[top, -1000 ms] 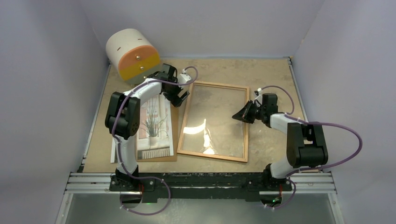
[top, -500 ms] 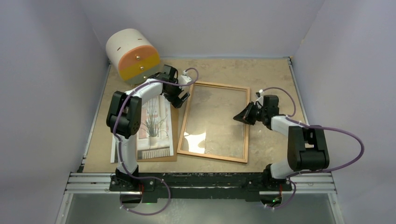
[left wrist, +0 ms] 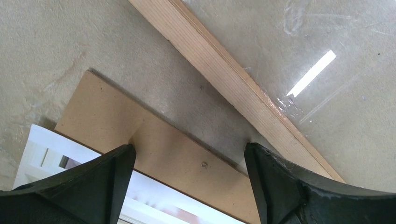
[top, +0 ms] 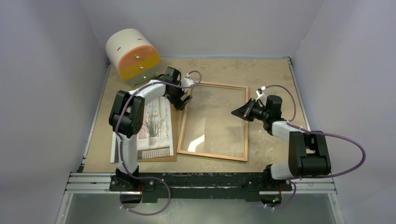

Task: Put the photo into the frame
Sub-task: Adjust the photo frame item on the photo frame.

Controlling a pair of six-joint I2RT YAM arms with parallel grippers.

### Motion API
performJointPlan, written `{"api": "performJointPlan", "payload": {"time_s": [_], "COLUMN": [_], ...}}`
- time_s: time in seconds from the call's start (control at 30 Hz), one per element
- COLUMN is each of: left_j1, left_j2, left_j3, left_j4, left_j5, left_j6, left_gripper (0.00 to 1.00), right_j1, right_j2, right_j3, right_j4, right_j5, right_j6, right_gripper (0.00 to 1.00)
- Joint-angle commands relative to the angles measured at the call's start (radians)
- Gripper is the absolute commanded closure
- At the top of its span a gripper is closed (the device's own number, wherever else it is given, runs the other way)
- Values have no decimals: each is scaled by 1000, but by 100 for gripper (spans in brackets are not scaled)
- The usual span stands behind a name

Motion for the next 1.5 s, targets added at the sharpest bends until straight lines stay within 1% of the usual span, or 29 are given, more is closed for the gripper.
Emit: {"api": "performJointPlan", "payload": {"time_s": [0.0, 0.13, 0.4, 0.53, 0.73, 0.93, 1.13, 1.47], "left_j1": [-2, -3, -3, -3, -5, -8, -8, -8], "left_j2": [12, 16, 26, 23, 20, 17, 15, 14], "left_j3": [-5, -7, -20, -21, -27, -50, -48, -47], "left_j4": [17, 19, 23, 23, 23, 33, 31, 27], "left_j5": [19, 19, 20, 27, 27, 32, 46, 57], "left_j6": [-1, 3, 12, 14, 18, 22, 26, 22], "left_gripper": [8, 9, 10, 11, 12, 13, 15, 18], "right_j1": [0, 0, 0, 0, 0, 0, 1, 44], "right_j2": [16, 34, 11, 22, 60, 38, -1, 11], "right_j3": [-8, -24, -51, -40, -42, -79, -75, -31], "right_j4": [122, 198, 274, 243, 327, 436, 387, 378], "right_j5": [-45, -57, -95, -76, -67, -47, -36, -31], "right_j6": [51, 91, 111, 125, 242, 350, 335, 341], "right_gripper": [100, 100, 100, 100, 100, 100, 100, 100]}}
